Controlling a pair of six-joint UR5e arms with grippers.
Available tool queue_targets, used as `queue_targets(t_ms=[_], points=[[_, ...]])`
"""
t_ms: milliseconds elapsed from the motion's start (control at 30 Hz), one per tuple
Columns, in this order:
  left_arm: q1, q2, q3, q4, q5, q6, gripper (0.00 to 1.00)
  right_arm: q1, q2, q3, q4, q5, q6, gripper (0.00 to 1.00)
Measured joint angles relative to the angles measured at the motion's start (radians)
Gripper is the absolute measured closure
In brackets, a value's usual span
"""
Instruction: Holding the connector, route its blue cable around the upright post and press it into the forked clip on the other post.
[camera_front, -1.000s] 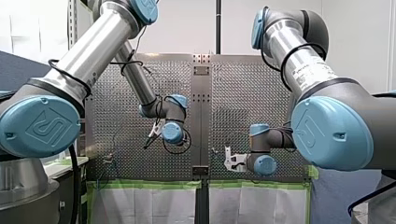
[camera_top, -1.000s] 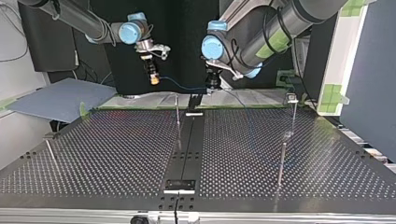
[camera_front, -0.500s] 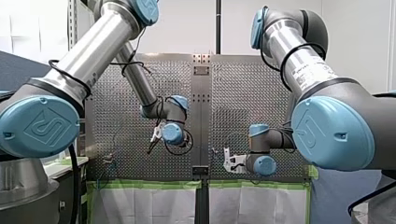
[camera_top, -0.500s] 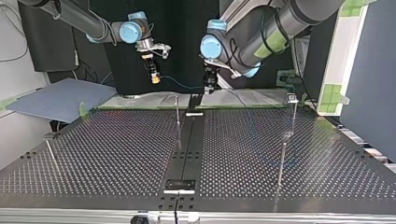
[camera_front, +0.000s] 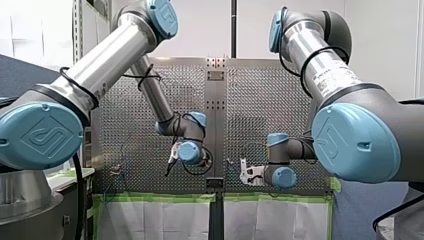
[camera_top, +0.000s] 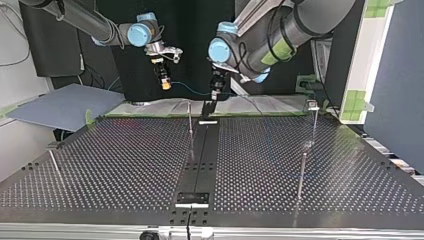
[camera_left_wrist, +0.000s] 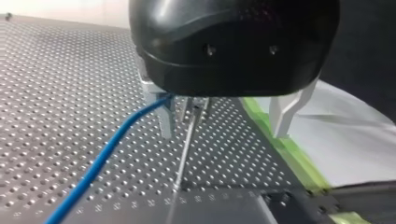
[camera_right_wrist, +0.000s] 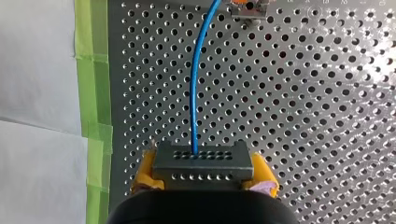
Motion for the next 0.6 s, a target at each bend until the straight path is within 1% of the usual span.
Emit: queue_targets(t_ms=[100,400,600], points=[[-0.005,-0.002,0.009,0.002,-0.001,-0.017,0.02,0.001,0.0,0.0,0.0,0.0,-0.001,1.0],[-0.01,-0.006,0.018,0.017,-0.001,-0.041,0.02,0.004,0.0,0.0,0.0,-0.001,-0.008,1.0],[-0.017,-0.038,0.043,0.019,-0.003,-0.051,0.02,0.004,0.0,0.0,-0.002,-0.002,-0.009,1.0]])
